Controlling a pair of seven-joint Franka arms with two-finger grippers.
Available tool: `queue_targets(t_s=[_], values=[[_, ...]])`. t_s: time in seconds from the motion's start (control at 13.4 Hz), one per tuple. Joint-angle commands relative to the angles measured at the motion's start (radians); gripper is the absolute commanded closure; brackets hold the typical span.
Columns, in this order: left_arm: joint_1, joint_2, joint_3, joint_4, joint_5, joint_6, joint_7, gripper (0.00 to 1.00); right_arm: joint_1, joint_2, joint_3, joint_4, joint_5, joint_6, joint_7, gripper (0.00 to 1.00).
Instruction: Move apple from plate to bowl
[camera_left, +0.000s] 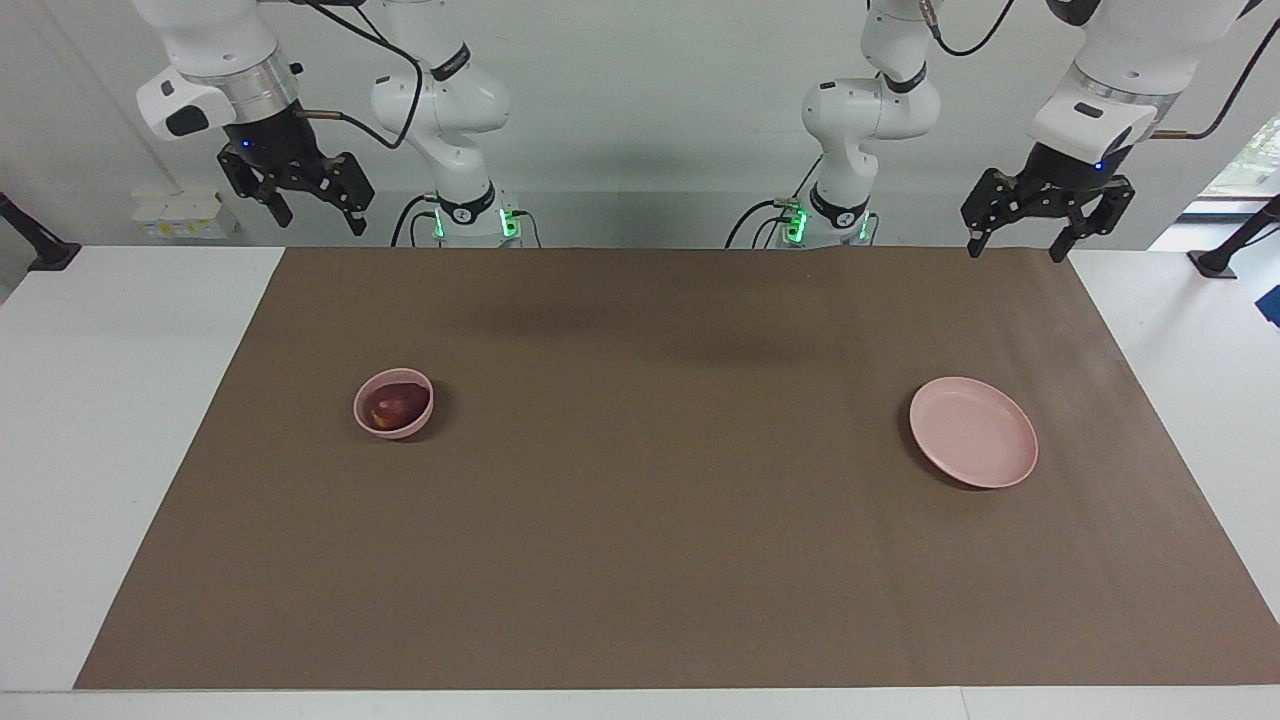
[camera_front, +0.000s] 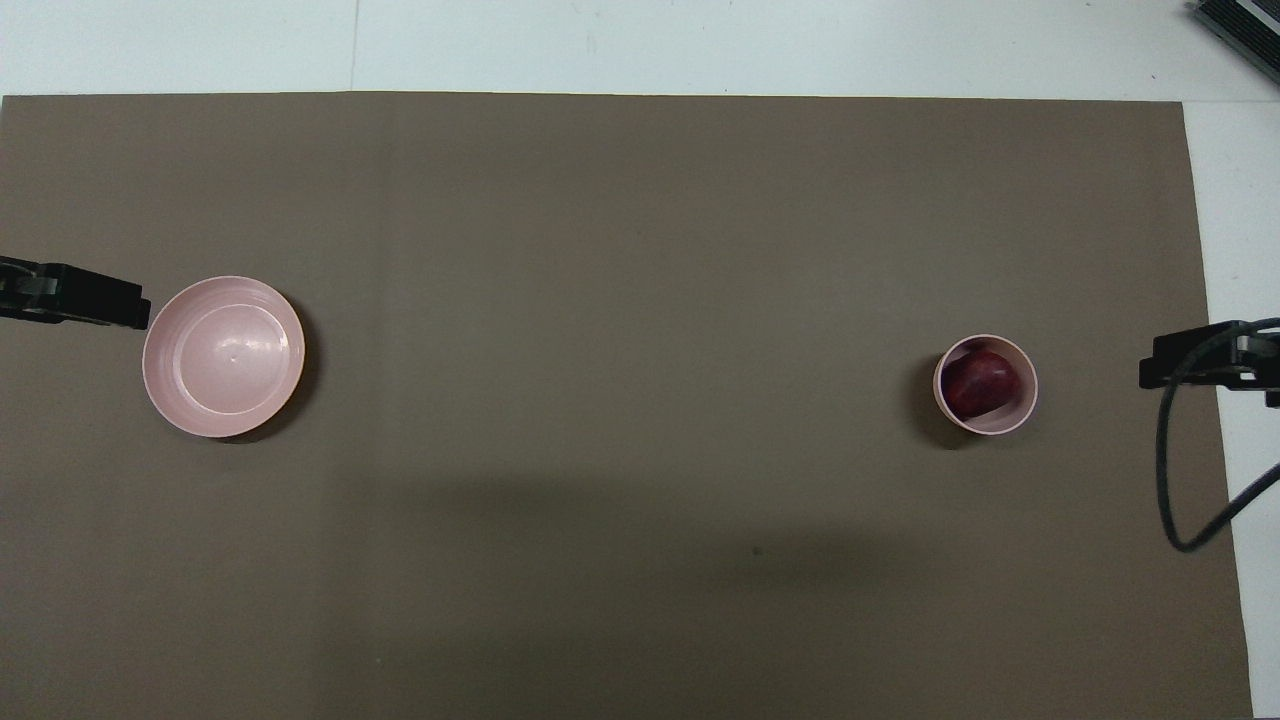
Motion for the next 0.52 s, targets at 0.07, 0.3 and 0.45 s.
queue_targets(t_s=[0.07,0.3,0.45], values=[[0.012,-0.014,0.002,-0.017,-0.012,-0.004,0.005,0.0,-0.014,-0.002,0.007,-0.002,0.005,0.0,-0.018,0.0],[0.026,-0.014,0.002,-0.019,-0.012,-0.004,0.006,0.0,-0.014,-0.002,0.007,-0.002,0.005,0.0,-0.018,0.0],[0.026,-0.014,0.002,-0.019,-0.012,-0.003,0.006,0.0,-0.014,-0.002,0.007,-0.002,0.005,0.0,-0.018,0.0]])
